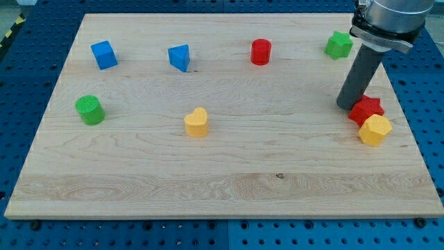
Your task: Place your arm diagonally to the yellow heart
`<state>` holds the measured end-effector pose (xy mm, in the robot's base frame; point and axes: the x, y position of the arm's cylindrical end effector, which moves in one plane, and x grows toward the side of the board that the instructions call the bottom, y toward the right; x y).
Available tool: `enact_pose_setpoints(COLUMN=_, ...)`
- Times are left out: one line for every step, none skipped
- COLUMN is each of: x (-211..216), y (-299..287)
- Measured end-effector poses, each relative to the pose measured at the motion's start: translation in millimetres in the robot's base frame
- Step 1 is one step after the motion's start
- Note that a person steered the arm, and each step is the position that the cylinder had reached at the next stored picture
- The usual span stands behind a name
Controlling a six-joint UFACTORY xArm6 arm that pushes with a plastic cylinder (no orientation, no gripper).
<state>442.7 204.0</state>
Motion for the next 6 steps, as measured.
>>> enact_pose_setpoints(x=0.0, y=0.0)
enact_pose_setpoints(x=3.1, y=0.0)
enact_pose_setpoints(x=3.1, y=-0.4)
enact_pose_setpoints(x=-16.5, y=-53.3)
enact_pose_setpoints(x=-34.7, y=-126.3)
enact_pose_setpoints(x=-38.6, y=-200.1)
